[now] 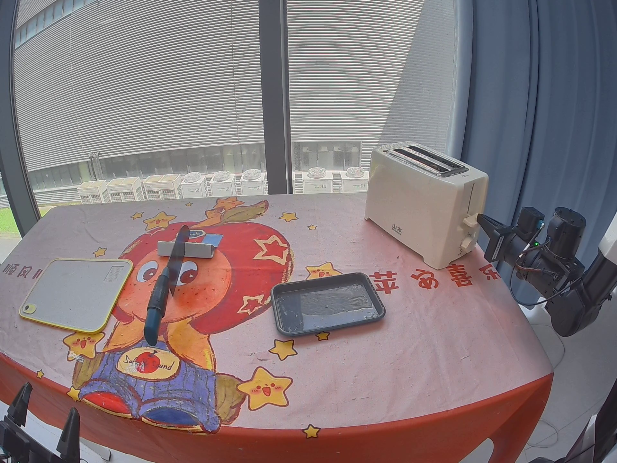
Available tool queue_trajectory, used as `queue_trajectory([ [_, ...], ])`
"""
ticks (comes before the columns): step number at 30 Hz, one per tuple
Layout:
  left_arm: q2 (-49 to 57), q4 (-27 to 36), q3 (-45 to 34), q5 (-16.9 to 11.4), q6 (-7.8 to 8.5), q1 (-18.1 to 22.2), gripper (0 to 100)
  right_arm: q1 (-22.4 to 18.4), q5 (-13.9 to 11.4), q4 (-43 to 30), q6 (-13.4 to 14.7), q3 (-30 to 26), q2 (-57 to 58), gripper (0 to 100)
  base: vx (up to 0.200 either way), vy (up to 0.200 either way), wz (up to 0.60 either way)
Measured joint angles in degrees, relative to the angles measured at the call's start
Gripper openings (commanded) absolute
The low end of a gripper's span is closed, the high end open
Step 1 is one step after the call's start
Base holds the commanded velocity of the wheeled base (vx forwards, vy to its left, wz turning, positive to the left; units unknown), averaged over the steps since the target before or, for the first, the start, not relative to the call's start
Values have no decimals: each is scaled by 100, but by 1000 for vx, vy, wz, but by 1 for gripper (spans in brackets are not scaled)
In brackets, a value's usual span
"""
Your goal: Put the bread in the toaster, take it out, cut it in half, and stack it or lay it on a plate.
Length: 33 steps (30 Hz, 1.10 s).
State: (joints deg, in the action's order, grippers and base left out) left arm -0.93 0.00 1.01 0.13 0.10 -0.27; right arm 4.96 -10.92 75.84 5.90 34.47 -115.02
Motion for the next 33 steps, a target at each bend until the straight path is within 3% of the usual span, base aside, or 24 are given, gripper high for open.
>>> queue_trajectory([
  [18,0,-2,0,-4,-2,0,100,18,-10,17,-38,0,-94,0,0,0,0],
  [33,0,-2,0,0,0,2,100,44,-27,-29,-27,48,527,0,0,0,0],
])
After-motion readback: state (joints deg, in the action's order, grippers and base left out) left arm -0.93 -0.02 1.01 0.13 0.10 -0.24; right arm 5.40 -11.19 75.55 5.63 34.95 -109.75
